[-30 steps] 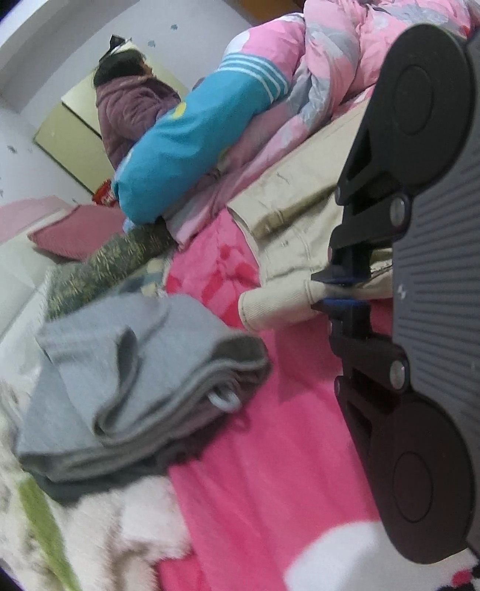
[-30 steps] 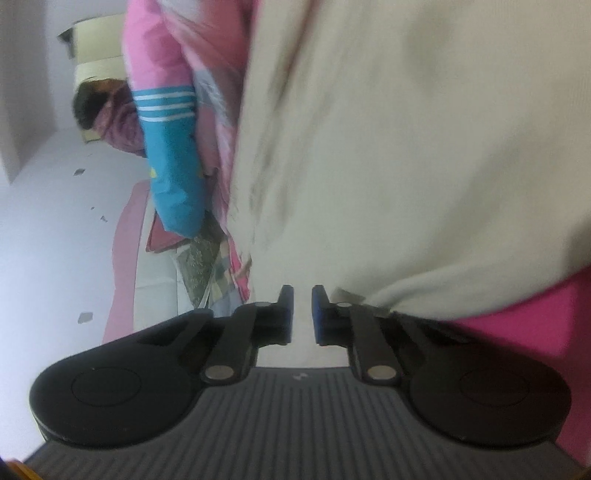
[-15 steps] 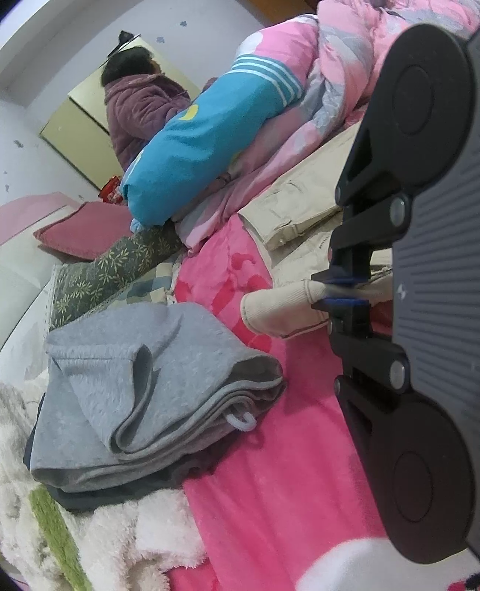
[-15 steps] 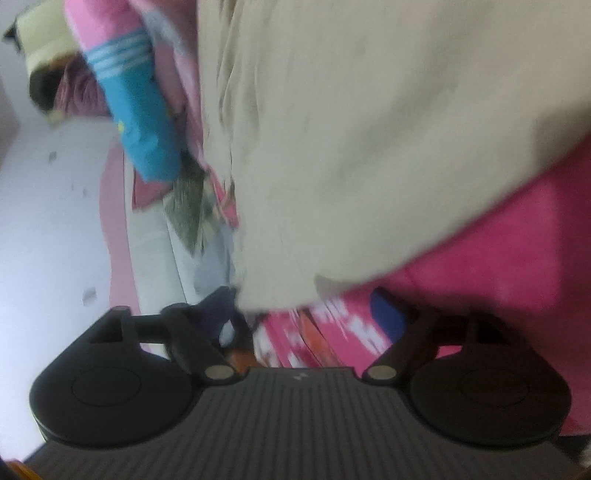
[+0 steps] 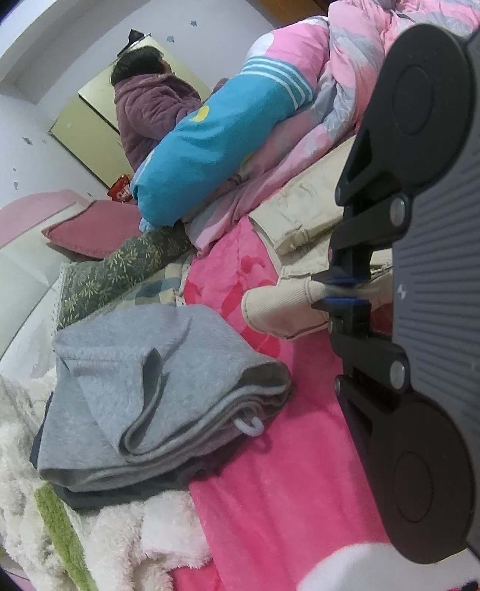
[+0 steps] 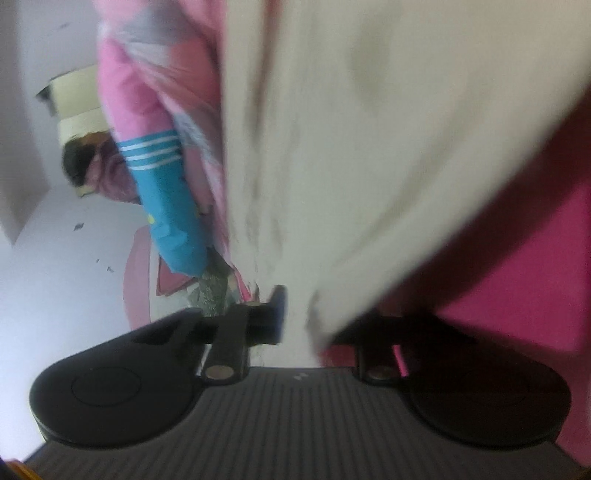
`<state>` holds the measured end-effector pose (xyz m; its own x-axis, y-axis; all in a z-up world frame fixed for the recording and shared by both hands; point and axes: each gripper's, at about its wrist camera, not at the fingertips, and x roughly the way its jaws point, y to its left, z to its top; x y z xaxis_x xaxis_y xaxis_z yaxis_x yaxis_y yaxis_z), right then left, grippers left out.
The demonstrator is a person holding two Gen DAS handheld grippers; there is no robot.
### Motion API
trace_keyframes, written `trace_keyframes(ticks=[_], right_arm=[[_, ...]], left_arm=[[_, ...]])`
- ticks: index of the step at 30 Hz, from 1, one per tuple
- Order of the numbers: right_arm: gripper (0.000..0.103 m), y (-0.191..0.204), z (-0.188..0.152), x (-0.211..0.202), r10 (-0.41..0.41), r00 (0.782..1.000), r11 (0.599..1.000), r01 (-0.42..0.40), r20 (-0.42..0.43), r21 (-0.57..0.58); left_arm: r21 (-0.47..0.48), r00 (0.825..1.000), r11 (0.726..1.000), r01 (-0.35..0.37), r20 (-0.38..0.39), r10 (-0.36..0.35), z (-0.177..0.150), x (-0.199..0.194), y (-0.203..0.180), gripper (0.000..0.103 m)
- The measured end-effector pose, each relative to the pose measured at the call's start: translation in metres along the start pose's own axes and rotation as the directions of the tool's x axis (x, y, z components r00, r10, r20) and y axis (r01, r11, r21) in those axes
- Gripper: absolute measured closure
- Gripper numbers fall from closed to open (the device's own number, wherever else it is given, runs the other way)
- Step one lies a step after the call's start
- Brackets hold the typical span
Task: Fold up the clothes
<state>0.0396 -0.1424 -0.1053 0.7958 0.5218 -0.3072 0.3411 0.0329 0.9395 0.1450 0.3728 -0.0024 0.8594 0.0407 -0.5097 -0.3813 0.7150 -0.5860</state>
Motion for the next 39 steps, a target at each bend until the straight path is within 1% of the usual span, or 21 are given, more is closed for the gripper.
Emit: trace_keyframes(ticks=[3,5,9,12,15,19,22,24,28,30,31,33,35,37,39], right_arm=[[0.095,0.024,0.011,-0.001,0.032,0.999,0.990,-0.026,0.039,-0.137],[0.095,0.042,0.020,-0.002,0.054,0.997,0.973,-0.041,0.052,-0.229],[0.096,0.080,0.046,0.014,0.087,0.992,0.933,-0.050,0.087,-0.355],[0.096,0.099,0.075,0.033,0.112,0.988,0.931,-0.069,0.102,-0.358],[0.096,0.118,0.105,0.055,0.131,0.983,0.924,-0.075,0.126,-0.375],[0.096,0.138,0.150,0.088,0.141,0.978,0.916,-0.071,0.152,-0.396],[0.096,0.137,0.184,0.113,0.134,0.975,0.926,-0.060,0.176,-0.374],[0.097,0.136,0.205,0.132,0.141,0.969,0.930,-0.060,0.203,-0.362],[0.097,0.130,0.244,0.158,0.137,0.960,0.937,-0.046,0.242,-0.346],[0.097,0.122,0.257,0.168,0.124,0.961,0.940,-0.034,0.247,-0.340],[0.097,0.116,0.261,0.170,0.113,0.962,0.941,-0.023,0.248,-0.336],[0.095,0.106,0.266,0.174,0.091,0.966,0.944,-0.006,0.242,-0.330],[0.094,0.100,0.268,0.176,0.078,0.970,0.946,0.002,0.232,-0.323],[0.093,0.098,0.268,0.173,0.076,0.971,0.945,0.002,0.225,-0.326],[0.091,0.102,0.265,0.167,0.091,0.974,0.941,-0.016,0.207,-0.338]], left_arm=[[0.022,0.999,0.999,0.031,0.027,-0.032,0.002,-0.004,-0.010,0.095],[0.035,0.998,0.999,0.040,0.042,-0.041,0.003,-0.003,-0.021,0.095],[0.053,0.998,0.998,0.035,0.054,-0.038,0.007,0.011,-0.047,0.095],[0.071,0.998,0.997,0.030,0.061,-0.034,0.013,0.031,-0.073,0.095],[0.086,0.997,0.996,0.031,0.070,-0.037,0.019,0.060,-0.102,0.096],[0.130,0.998,0.991,0.009,0.067,-0.018,0.023,0.111,-0.140,0.096],[0.162,0.999,0.987,-0.014,0.052,0.006,0.023,0.155,-0.164,0.096],[0.193,0.999,0.981,-0.034,0.038,0.027,0.020,0.181,-0.174,0.095],[0.263,0.997,0.962,-0.077,0.017,0.075,0.003,0.227,-0.183,0.096],[0.255,0.997,0.964,-0.073,-0.010,0.078,-0.002,0.243,-0.178,0.095],[0.241,0.997,0.968,-0.068,-0.027,0.077,-0.003,0.249,-0.174,0.092],[0.190,0.997,0.981,-0.047,-0.057,0.059,-0.003,0.256,-0.162,0.083],[0.134,0.997,0.991,0.004,-0.077,0.007,0.001,0.253,-0.152,0.070],[0.103,0.997,0.994,0.036,-0.075,-0.028,0.009,0.242,-0.147,0.037],[0.100,0.999,0.994,0.041,-0.039,-0.038,0.017,0.222,-0.144,0.026]])
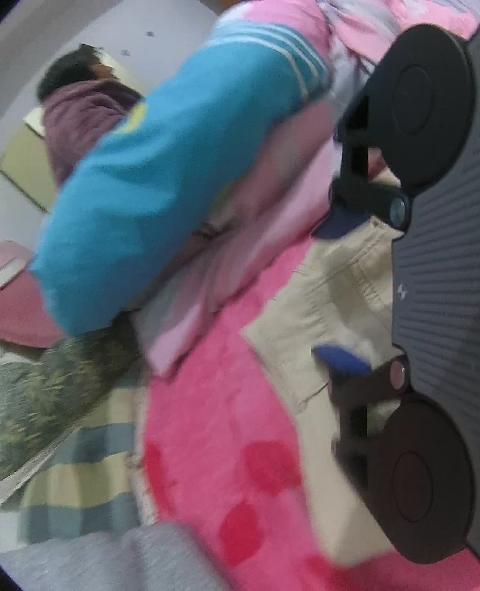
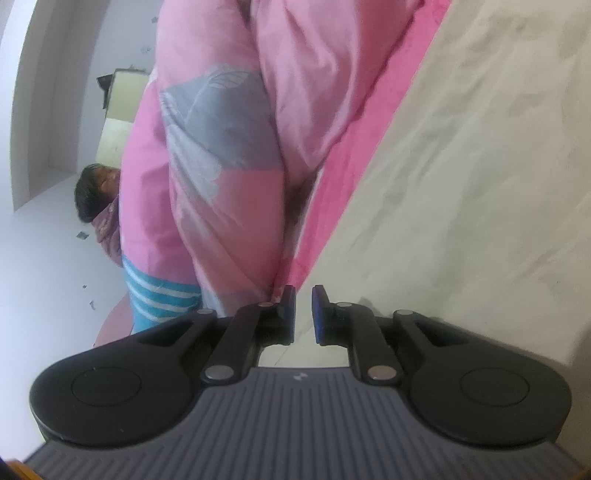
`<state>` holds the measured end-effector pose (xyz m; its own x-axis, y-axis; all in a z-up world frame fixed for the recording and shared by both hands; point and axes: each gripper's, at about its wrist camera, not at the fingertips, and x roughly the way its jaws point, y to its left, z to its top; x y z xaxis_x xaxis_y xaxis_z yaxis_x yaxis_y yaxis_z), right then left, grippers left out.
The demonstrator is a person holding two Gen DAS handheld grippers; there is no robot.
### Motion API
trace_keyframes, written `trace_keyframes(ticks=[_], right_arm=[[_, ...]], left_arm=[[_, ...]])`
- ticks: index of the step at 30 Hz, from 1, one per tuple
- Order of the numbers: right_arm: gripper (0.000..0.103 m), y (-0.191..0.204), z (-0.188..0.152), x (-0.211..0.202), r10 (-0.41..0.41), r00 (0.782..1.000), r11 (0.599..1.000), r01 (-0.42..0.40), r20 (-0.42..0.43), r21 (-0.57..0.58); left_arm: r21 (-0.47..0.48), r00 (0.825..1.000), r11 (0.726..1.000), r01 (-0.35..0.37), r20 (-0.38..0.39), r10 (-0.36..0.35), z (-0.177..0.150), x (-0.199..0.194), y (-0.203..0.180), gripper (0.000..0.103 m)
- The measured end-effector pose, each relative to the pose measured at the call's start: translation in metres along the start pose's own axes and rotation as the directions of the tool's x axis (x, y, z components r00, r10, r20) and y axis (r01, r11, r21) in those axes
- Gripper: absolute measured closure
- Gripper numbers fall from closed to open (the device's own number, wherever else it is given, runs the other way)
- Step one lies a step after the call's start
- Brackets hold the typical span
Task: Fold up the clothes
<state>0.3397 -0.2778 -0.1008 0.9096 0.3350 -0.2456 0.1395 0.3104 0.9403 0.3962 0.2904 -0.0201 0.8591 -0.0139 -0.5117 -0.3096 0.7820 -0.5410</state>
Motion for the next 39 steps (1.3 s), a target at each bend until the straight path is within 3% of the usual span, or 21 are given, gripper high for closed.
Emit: trace_keyframes(ticks=[2,6,11,15,17,23,25,30,32,36,39], right_arm=[[0.083,0.012,-0.002,-0.011,0.034,0.999,0.999,-0.034,-0.030,-0.009],[0.047,0.031,-0.014,-0.052,0.083,0.985,0.996,-0.087,-0.148,-0.018],[0.026,0.016,-0.048,-0.117,-0.033,0.964,0.999,0.040,-0.265,0.019],[0.024,-0.002,-0.068,-0.150,-0.184,0.953,0.981,0.194,-0.241,0.015],[0.025,-0.009,-0.069,-0.152,-0.214,0.954,0.974,0.225,-0.209,0.033],[0.025,-0.013,-0.058,-0.127,-0.245,0.965,0.967,0.250,-0.093,0.050],[0.024,-0.016,-0.052,-0.118,-0.236,0.969,0.968,0.241,-0.066,0.075],[0.024,-0.025,-0.042,-0.109,-0.199,0.980,0.973,0.201,-0.024,0.113],[0.027,-0.023,-0.043,-0.111,-0.201,0.979,0.970,0.203,-0.030,0.135],[0.023,-0.019,-0.059,-0.147,-0.146,0.983,0.945,0.171,-0.108,0.279],[0.008,-0.019,-0.080,-0.162,-0.159,0.962,0.930,0.222,-0.223,0.293]], left_arm=[[0.005,1.000,1.000,0.015,0.024,-0.015,0.006,-0.022,0.004,0.018],[0.016,1.000,1.000,0.020,-0.011,-0.019,0.013,-0.068,0.022,0.014],[-0.036,0.990,0.999,0.016,-0.138,-0.021,-0.008,-0.095,0.053,0.015],[-0.087,0.980,0.996,-0.006,-0.196,-0.011,-0.030,-0.088,0.073,0.019],[-0.120,0.978,0.992,-0.031,-0.209,0.005,-0.040,-0.078,0.082,0.024],[-0.154,0.992,0.987,-0.032,-0.122,0.013,-0.041,-0.058,0.085,0.028],[-0.150,0.994,0.988,-0.034,-0.106,0.018,-0.040,-0.052,0.082,0.038],[-0.084,0.994,0.993,-0.087,-0.070,0.081,-0.042,-0.042,0.070,0.048],[-0.091,0.994,0.992,-0.092,-0.074,0.085,-0.041,-0.042,0.070,0.049],[-0.071,0.992,0.993,-0.093,-0.089,0.086,-0.039,-0.040,0.070,0.050],[-0.043,0.991,0.994,-0.101,-0.096,0.096,-0.038,-0.039,0.068,0.050]])
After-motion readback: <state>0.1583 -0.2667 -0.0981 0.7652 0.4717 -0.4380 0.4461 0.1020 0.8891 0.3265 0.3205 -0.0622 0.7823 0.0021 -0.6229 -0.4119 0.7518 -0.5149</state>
